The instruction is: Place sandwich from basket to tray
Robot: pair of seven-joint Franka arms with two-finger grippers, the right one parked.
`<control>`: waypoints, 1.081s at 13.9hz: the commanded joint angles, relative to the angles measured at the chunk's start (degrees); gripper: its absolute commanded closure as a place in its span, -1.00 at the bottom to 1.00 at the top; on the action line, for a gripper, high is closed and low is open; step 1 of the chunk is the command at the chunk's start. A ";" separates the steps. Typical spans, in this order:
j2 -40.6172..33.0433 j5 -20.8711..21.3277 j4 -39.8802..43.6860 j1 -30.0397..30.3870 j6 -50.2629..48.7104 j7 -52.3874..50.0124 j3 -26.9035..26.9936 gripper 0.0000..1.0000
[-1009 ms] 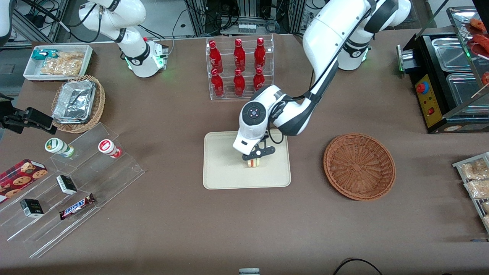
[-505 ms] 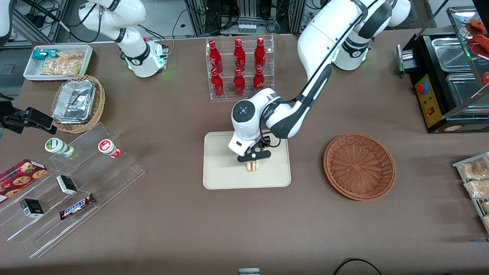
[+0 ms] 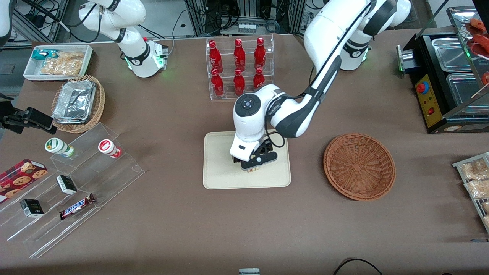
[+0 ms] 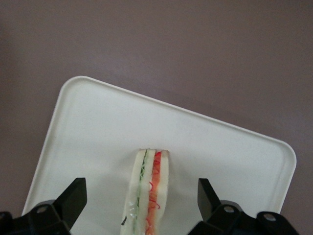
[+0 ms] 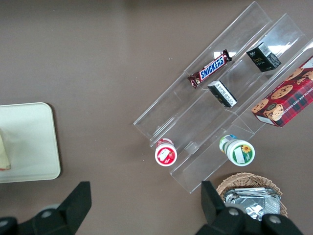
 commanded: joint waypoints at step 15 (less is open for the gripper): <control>-33.93 -9.14 -20.43 33.25 -25.81 51.44 -2.00 -1.00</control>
